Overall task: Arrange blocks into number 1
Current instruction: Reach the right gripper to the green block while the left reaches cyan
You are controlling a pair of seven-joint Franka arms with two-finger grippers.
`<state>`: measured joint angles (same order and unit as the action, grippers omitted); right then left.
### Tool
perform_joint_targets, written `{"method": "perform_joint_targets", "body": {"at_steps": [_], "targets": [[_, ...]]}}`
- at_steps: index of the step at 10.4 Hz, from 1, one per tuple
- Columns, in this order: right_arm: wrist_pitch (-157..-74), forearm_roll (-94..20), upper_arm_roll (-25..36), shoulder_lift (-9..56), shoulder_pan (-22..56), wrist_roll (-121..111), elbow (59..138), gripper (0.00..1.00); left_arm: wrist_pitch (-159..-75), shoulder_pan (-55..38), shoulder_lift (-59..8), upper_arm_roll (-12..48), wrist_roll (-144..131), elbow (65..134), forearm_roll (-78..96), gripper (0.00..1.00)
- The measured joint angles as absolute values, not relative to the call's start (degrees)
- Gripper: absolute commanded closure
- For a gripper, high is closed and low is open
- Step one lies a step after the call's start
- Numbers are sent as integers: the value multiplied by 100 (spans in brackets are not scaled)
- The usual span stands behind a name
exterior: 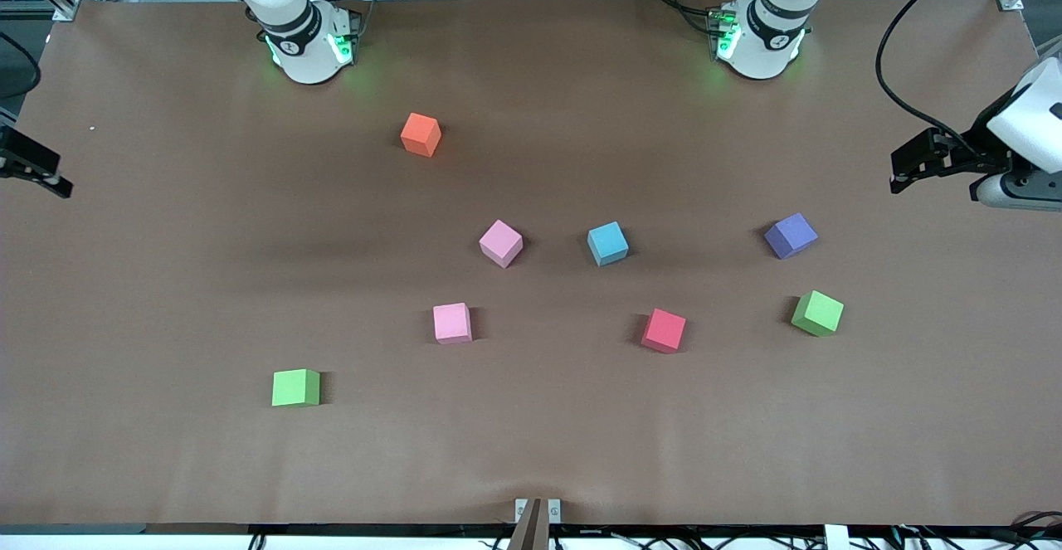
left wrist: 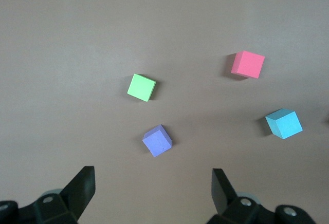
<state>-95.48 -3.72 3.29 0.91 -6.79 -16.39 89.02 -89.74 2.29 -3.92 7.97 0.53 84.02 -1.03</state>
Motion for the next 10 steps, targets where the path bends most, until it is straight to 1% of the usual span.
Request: {"method": "perform_joint_targets", "body": {"at_steps": [3,5,8,10], "targets": [[-9458,-371,342,98,-714,-1638,8913,0,-8934,219,-361,815,53,8415,-103,0],[-9440,-371,306,142,-699,-1638,8918,0,-8925,101,-472,991,34,8477,-75,0],[-9405,-353,246,396,-551,-1637,8966,0,-9218,-526,-1154,1339,-1060,8585,68,0],[-9592,-356,234,878,-404,-1637,9018,0,-9504,-1120,-1591,1372,-2122,8603,155,0]]}}
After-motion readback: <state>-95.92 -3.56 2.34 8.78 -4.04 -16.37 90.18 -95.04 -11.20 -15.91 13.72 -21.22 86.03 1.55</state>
